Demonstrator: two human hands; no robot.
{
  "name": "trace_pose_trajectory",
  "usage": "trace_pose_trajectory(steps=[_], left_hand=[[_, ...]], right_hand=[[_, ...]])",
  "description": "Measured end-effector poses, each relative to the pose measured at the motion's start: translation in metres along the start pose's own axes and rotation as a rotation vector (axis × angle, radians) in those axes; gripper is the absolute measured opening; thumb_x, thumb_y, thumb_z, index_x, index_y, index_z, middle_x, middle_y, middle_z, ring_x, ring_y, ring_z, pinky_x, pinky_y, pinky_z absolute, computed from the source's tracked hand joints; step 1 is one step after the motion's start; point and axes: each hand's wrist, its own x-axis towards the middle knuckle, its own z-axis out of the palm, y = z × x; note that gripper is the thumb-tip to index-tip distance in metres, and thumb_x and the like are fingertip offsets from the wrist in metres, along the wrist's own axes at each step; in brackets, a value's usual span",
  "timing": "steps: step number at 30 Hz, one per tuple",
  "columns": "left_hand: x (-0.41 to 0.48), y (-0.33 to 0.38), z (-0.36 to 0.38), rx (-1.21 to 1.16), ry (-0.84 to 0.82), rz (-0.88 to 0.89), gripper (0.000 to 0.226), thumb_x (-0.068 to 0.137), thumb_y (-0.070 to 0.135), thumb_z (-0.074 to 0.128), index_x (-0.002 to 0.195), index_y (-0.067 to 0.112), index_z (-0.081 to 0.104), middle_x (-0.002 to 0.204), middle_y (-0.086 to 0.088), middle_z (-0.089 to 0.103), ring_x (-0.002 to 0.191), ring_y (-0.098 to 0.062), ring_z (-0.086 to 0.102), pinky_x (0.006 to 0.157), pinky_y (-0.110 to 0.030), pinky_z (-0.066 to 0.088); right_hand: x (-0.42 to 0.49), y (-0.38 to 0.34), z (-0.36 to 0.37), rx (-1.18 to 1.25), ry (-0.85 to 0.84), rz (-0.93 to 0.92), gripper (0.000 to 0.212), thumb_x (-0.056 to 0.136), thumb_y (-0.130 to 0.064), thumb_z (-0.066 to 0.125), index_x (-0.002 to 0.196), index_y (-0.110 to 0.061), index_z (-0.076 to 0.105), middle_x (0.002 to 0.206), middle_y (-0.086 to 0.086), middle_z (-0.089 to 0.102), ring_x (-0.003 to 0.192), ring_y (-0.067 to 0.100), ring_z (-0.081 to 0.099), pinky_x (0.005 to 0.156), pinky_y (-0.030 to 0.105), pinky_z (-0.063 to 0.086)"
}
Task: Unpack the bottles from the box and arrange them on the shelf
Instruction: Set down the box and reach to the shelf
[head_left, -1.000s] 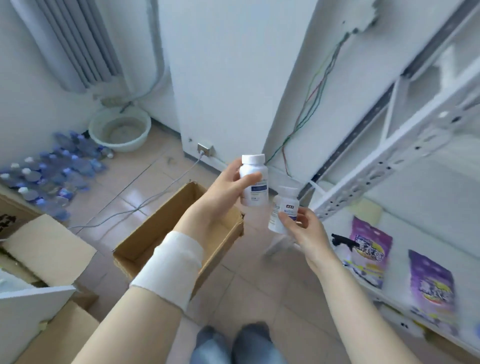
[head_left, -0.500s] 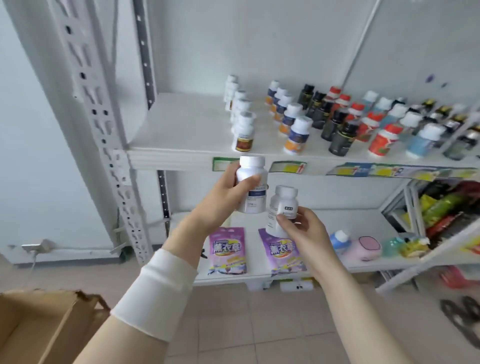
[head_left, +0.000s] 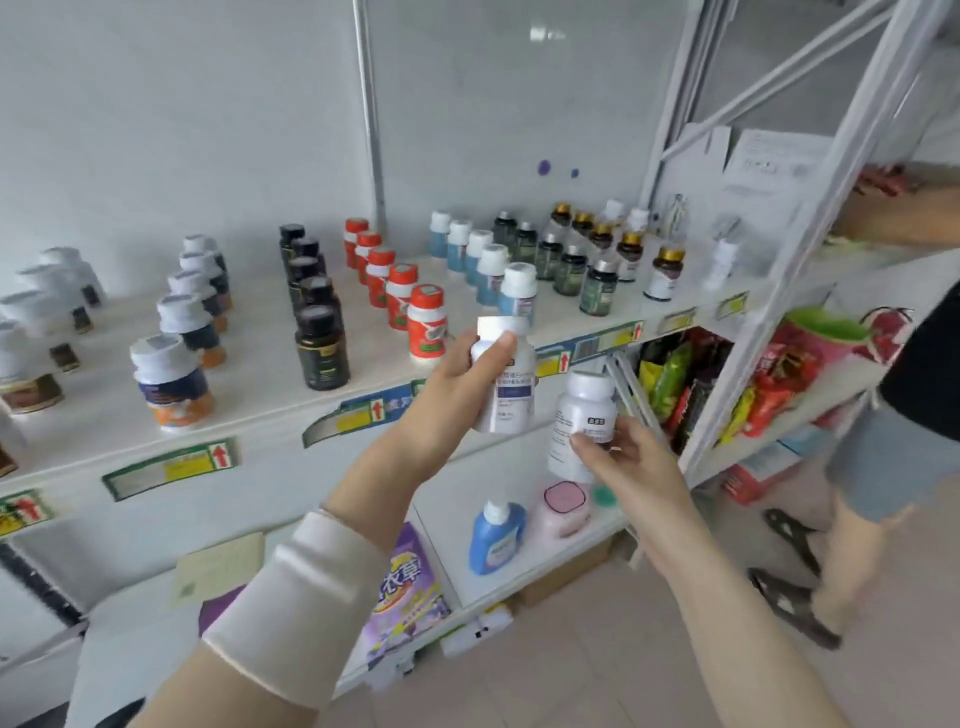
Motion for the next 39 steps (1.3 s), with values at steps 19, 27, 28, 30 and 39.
trace_pose_trajectory(steps=[19,27,28,30,39], left_hand=[[0.348,0.025,0.189,0.066,-0.015,0.157,0.038,0.094,0.040,0.047,0.122,0.014,0.051,0.108,-0.001,0.065,0.089,-0.008,0.063,0.065,-0.015,0.051],[0.477,0.025,0.261,0.252,0.105,0.181,0.028,0.095,0.039,0.047,0.109,0.015,0.046,0.080,0.007,0.057,0.065,0.003,0.058,0.047,-0.004,0.044],[0.491,0.024,0.268,0.289,0.118,0.167,0.028,0.095,0.039,0.047,0.109,0.015,0.046,0.081,0.007,0.058,0.068,0.000,0.058,0.047,-0.005,0.045],[0.519,0.019,0.277,0.351,0.142,0.135,0.031,0.094,0.039,0.049,0.111,0.014,0.046,0.082,0.006,0.058,0.071,-0.004,0.058,0.050,-0.009,0.047],[0.614,-0.019,0.273,0.604,0.218,-0.094,0.031,0.085,0.038,0.064,0.108,0.022,0.052,0.095,0.002,0.059,0.082,-0.015,0.057,0.078,-0.028,0.048]], right_hand=[[0.326,-0.034,-0.224,-0.072,0.183,-0.150,0.038,0.081,-0.021,0.067,0.116,-0.016,0.054,0.110,-0.005,0.063,0.097,0.004,0.061,0.072,0.016,0.047],[0.471,-0.041,-0.310,-0.084,0.022,-0.230,0.037,0.080,-0.022,0.069,0.112,-0.016,0.053,0.111,-0.001,0.064,0.101,0.013,0.062,0.087,0.029,0.049],[0.489,-0.041,-0.318,-0.086,-0.003,-0.230,0.039,0.079,-0.023,0.070,0.113,-0.015,0.053,0.112,0.000,0.065,0.101,0.014,0.063,0.088,0.030,0.050],[0.524,-0.038,-0.328,-0.088,-0.065,-0.228,0.039,0.078,-0.021,0.071,0.112,-0.014,0.054,0.113,0.003,0.065,0.101,0.016,0.064,0.088,0.033,0.051],[0.619,0.012,-0.320,-0.201,-0.344,-0.164,0.043,0.070,-0.010,0.079,0.102,-0.015,0.051,0.102,0.005,0.065,0.088,0.018,0.063,0.076,0.028,0.052]])
